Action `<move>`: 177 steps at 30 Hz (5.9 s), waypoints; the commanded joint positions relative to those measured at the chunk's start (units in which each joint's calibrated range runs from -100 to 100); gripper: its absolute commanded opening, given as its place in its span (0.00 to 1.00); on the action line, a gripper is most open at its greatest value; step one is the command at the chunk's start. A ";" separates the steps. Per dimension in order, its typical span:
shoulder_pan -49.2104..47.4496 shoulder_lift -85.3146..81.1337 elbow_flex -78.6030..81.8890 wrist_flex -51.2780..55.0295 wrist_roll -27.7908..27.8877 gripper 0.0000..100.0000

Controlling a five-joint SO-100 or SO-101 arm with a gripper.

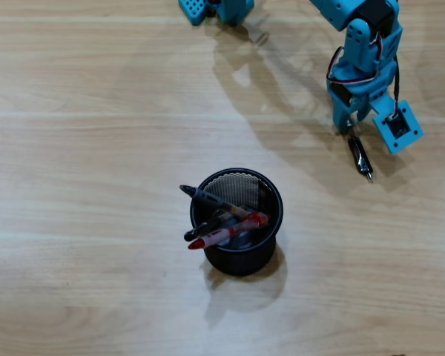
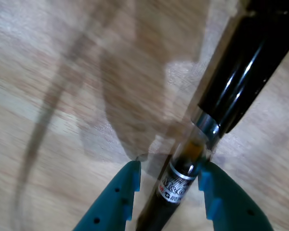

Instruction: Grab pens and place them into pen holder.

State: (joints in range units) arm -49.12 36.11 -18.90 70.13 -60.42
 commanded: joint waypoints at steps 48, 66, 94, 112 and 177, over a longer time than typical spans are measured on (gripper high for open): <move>35.54 -42.18 2.52 6.63 12.98 0.02; 39.10 -35.81 20.35 -54.60 16.38 0.02; 37.18 -19.51 21.61 -83.48 5.39 0.08; 36.91 -31.14 33.92 -83.21 10.15 0.05; 50.17 -135.60 118.09 -17.88 60.78 0.02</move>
State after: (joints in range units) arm 0.52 -98.73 99.02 52.70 0.49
